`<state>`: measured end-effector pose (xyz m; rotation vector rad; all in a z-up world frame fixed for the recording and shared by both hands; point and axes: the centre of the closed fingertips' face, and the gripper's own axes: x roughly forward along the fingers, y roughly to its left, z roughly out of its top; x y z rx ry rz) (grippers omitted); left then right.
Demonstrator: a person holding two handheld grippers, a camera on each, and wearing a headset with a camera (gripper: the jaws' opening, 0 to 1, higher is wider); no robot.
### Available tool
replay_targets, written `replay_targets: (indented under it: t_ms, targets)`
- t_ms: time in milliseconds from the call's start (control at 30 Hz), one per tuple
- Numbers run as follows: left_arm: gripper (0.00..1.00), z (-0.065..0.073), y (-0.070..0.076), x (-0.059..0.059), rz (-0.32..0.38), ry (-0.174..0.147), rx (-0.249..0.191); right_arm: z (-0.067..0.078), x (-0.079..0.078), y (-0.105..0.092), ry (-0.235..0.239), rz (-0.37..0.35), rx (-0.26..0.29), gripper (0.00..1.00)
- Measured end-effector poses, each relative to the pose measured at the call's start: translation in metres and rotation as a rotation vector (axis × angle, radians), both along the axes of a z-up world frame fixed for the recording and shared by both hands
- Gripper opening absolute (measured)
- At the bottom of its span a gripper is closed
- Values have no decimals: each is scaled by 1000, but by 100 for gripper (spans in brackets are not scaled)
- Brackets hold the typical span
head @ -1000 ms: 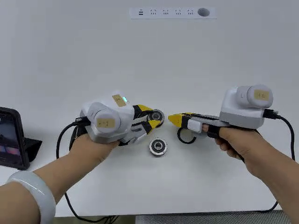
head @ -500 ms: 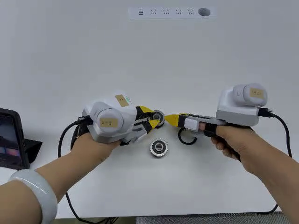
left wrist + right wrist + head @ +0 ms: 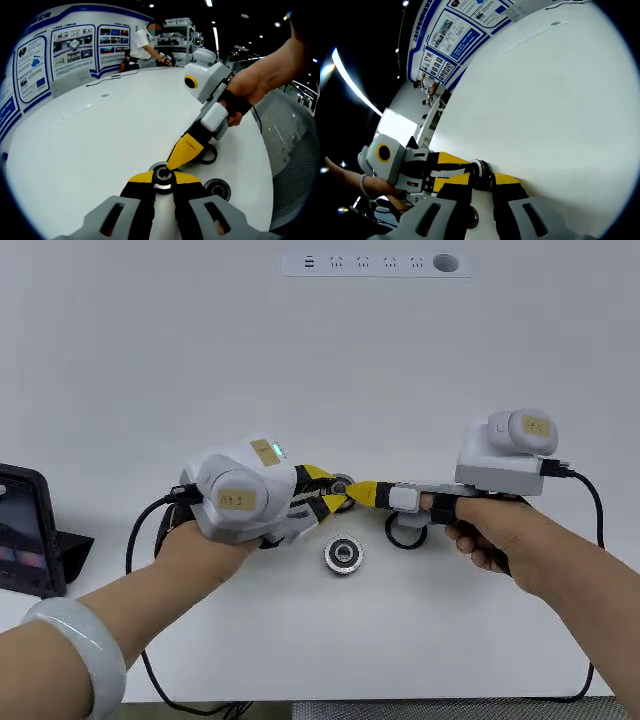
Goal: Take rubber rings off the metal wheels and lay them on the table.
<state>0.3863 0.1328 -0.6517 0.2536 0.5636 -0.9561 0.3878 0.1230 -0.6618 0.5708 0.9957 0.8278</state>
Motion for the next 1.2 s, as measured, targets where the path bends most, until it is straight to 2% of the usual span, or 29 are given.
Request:
replay_targets:
  t_ms: [267, 600, 867, 1200]
  targets:
    - [13, -1, 0, 0, 1, 1, -1, 1, -2, 1, 24, 16, 7, 17]
    - [13, 0, 0, 0, 0, 1, -1, 7, -6, 1, 26, 29, 26, 15]
    - [13, 0, 0, 0, 0, 2, -2, 4, -6, -4, 15, 25, 3, 7]
    - [13, 0, 0, 0, 0, 5, -3, 6, -4, -6, 10, 19, 9, 3]
